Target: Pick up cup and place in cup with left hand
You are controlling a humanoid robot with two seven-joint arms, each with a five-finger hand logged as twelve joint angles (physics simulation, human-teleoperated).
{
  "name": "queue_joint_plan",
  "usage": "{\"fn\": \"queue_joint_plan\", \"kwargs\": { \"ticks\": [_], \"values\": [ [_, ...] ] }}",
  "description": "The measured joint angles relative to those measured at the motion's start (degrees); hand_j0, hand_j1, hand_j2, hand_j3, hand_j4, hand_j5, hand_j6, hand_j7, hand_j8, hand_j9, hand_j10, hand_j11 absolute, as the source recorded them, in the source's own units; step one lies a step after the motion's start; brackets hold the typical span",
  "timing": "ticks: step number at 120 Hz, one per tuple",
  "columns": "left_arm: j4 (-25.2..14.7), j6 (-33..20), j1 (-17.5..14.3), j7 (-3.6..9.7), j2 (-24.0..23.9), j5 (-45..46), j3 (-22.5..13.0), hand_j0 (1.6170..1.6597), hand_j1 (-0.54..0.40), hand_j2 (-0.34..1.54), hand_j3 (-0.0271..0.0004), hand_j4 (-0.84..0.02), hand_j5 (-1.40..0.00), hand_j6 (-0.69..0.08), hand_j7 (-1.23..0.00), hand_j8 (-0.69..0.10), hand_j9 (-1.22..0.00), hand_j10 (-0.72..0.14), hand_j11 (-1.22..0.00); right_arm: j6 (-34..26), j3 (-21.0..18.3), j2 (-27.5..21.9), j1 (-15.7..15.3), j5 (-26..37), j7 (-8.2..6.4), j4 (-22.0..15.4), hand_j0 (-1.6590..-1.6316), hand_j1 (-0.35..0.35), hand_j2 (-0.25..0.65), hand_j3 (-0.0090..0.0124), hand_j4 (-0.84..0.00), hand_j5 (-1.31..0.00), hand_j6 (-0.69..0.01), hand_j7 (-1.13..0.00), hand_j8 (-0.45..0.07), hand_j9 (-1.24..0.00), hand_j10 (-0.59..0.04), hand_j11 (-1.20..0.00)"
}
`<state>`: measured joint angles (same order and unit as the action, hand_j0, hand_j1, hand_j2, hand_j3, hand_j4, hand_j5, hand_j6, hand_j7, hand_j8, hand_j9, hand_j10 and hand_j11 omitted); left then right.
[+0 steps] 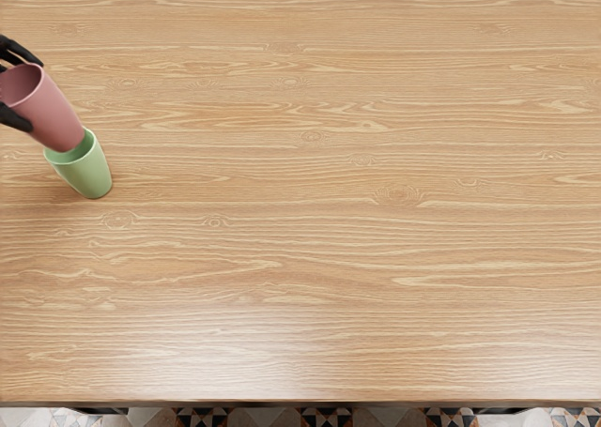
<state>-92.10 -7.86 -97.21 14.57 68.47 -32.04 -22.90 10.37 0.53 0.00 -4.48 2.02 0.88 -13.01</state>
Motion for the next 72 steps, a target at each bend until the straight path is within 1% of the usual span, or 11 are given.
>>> {"fn": "queue_joint_plan", "kwargs": {
  "ticks": [29, 46, 67, 72],
  "values": [
    [0.2, 0.5, 0.7, -0.37, -0.5, -0.2, 1.0, 1.6548, -0.191, 0.20, 0.0000, -0.312, -0.72, -0.217, -0.70, -0.276, -0.69, -0.482, -0.69, 0.0, 0.0, 0.0, 0.0, 0.0, 0.00, 0.0, -1.6581, -0.331, -0.003, 0.0000, -0.015, -0.02, -0.015, -0.02, -0.015, -0.02, -0.015, -0.02],
    [2.1, 0.0, 0.9, -0.46, -1.2, -0.5, 1.6, 1.6550, -0.201, 0.21, 0.0000, -0.299, -0.73, -0.205, -0.71, -0.265, -0.69, -0.471, -0.70, 0.0, 0.0, 0.0, 0.0, 0.0, 0.00, 0.0, -1.6581, -0.331, -0.003, 0.0000, -0.015, -0.02, -0.015, -0.02, -0.015, -0.02, -0.015, -0.02],
    [3.9, -1.0, 1.0, -0.53, -1.9, -0.8, 1.7, 1.6543, -0.183, 0.18, 0.0000, -0.302, -0.73, -0.208, -0.71, -0.268, -0.70, -0.472, -0.70, 0.0, 0.0, 0.0, 0.0, 0.0, 0.00, 0.0, -1.6581, -0.331, -0.003, 0.0000, -0.015, -0.02, -0.015, -0.02, -0.015, -0.02, -0.015, -0.02],
    [4.1, -1.1, 1.9, -0.55, -2.3, -0.9, 1.8, 1.6545, -0.192, 0.19, 0.0000, -0.296, -0.73, -0.204, -0.71, -0.266, -0.70, -0.474, -0.70, 0.0, 0.0, 0.0, 0.0, 0.0, 0.00, 0.0, -1.6581, -0.331, -0.003, 0.0000, -0.015, -0.02, -0.015, -0.02, -0.015, -0.02, -0.015, -0.02]
  ]
}}
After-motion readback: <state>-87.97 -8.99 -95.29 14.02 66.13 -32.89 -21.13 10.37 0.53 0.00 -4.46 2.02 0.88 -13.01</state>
